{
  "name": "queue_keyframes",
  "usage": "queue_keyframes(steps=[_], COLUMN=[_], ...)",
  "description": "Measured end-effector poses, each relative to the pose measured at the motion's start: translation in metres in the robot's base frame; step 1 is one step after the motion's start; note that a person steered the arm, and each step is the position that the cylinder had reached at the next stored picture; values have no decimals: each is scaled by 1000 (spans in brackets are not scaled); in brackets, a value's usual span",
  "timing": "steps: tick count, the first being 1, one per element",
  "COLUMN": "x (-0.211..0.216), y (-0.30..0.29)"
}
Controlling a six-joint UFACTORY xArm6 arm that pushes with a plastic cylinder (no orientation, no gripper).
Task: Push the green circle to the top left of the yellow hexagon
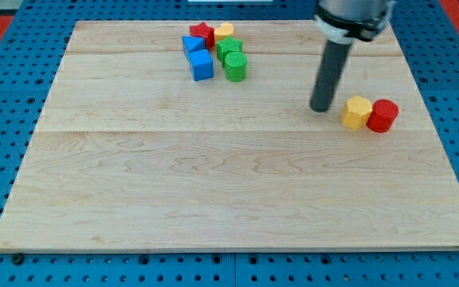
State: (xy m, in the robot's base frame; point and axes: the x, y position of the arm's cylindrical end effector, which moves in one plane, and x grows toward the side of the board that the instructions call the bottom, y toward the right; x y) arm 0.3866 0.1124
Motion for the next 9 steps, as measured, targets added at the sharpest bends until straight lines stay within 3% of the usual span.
queue_keyframes(steps=[2, 4, 5, 7, 8, 9], x=[-129, -179, -178, -107, -103, -128], y=[25, 21, -17, -60, -102, -139])
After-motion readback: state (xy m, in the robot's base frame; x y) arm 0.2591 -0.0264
